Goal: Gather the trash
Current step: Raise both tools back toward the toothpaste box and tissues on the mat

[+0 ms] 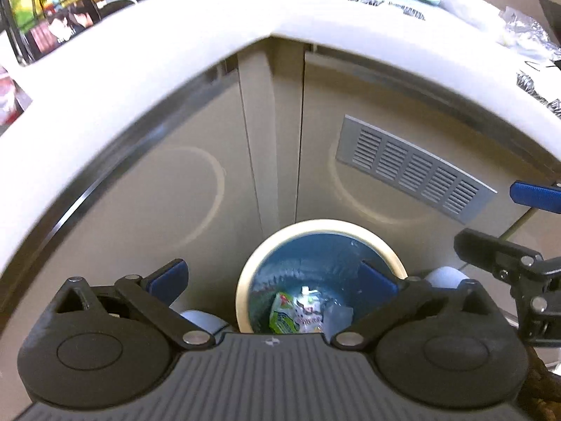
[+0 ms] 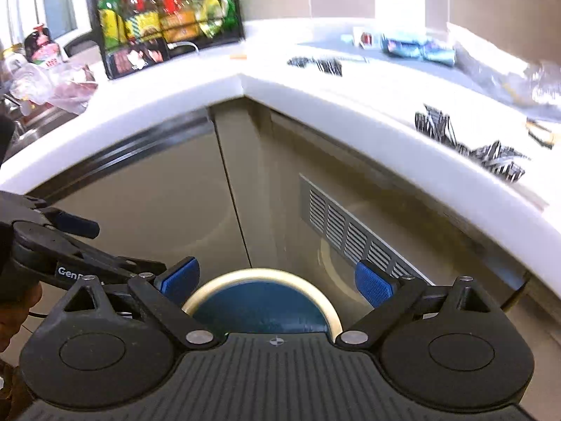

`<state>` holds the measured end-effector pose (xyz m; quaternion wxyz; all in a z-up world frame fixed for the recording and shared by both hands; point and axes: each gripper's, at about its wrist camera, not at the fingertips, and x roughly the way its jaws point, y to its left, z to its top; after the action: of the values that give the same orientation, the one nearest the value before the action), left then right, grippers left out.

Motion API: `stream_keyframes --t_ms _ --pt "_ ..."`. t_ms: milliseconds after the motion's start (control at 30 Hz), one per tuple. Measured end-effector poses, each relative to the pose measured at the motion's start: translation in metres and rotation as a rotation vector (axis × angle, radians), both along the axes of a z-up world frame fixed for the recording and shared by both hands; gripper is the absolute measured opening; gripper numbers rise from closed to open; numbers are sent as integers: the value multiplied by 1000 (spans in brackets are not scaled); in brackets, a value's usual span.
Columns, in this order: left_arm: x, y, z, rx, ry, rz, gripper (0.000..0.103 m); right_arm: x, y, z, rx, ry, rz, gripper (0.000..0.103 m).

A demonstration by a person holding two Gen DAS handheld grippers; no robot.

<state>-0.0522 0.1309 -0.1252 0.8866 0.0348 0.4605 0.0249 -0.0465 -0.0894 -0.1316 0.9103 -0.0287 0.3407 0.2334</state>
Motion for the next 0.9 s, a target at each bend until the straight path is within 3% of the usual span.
stream_keyframes --t_ms 433,667,900 --pt "-2 -10 58 -45 -155 -14 103 -8 -6 45 75 -162 -8 98" --pt "34 -31 101 -42 -289 -49 103 -2 -40 80 91 -327 -204 103" --pt "72 -54 132 -7 -403 -107 103 32 -73 89 87 -360 -362 103"
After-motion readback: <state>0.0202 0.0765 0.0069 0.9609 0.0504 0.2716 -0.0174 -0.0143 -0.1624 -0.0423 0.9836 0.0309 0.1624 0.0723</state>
